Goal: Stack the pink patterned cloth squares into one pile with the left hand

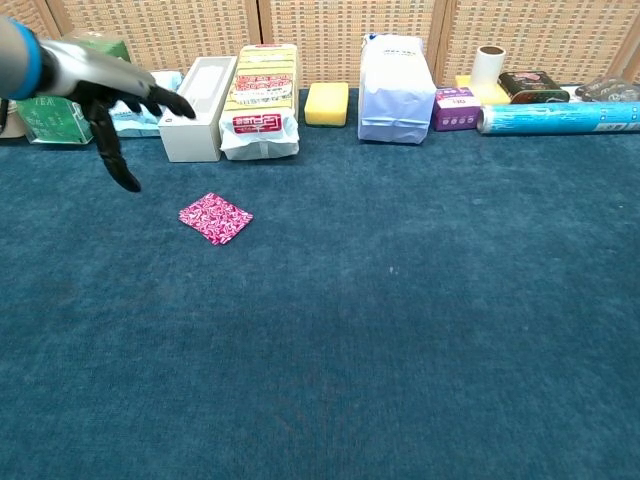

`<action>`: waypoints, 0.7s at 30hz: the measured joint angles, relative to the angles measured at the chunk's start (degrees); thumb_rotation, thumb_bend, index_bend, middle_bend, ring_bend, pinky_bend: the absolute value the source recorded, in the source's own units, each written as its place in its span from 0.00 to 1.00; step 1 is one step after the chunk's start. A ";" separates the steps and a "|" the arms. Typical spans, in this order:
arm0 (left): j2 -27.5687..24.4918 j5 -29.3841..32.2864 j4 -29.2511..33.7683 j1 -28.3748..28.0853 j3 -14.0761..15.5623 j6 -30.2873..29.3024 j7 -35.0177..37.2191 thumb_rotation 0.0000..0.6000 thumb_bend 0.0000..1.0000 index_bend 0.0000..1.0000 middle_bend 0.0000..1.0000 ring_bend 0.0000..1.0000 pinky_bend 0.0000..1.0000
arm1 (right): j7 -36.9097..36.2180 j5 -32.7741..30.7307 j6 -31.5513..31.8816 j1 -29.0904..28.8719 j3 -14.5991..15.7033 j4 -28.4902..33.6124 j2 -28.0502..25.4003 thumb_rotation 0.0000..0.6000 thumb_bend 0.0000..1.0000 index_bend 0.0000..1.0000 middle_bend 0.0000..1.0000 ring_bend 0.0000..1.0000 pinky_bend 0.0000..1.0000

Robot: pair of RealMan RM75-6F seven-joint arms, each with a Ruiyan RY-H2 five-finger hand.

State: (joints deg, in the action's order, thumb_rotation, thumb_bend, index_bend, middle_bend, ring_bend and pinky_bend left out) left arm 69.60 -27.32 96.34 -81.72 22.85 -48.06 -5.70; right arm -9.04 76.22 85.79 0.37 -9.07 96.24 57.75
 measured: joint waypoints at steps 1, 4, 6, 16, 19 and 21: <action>-0.73 -1.90 0.97 1.51 -0.05 -3.03 0.08 1.00 0.07 0.00 0.00 0.00 0.03 | -0.04 0.14 -0.01 -0.04 0.02 -0.17 0.05 1.00 0.04 0.13 0.05 0.00 0.00; -3.00 -9.12 3.72 7.73 -0.10 -13.72 0.68 1.00 0.06 0.00 0.00 0.00 0.03 | -0.08 0.58 0.05 -0.17 0.06 -0.48 0.17 1.00 0.03 0.12 0.05 0.00 0.00; -4.41 -14.41 5.25 13.06 0.10 -21.31 1.31 1.00 0.06 0.00 0.00 0.00 0.03 | -0.12 0.99 0.12 -0.21 0.20 -1.04 0.37 1.00 0.02 0.12 0.05 0.00 0.00; -8.31 -32.89 9.73 41.79 2.41 -50.34 4.60 1.00 0.07 0.00 0.00 0.00 0.03 | 1.22 2.21 2.07 0.26 0.51 -1.50 0.99 1.00 0.02 0.12 0.04 0.00 0.00; -8.46 -35.89 9.87 50.45 3.05 -56.53 6.55 1.00 0.07 0.00 0.00 0.00 0.03 | 1.39 2.31 2.17 0.37 0.63 -1.41 1.04 1.00 0.02 0.12 0.04 0.00 0.00; -8.42 -38.07 9.00 56.01 3.05 -59.48 8.69 1.00 0.07 0.00 0.00 0.00 0.03 | 1.73 2.33 2.10 0.33 0.69 -1.45 1.16 1.00 0.02 0.12 0.04 0.00 0.00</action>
State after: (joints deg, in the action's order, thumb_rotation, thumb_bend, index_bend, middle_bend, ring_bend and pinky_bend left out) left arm 61.18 -65.39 105.34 -25.71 25.90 -107.55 2.99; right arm -7.31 78.55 87.89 0.70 -8.37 94.79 58.91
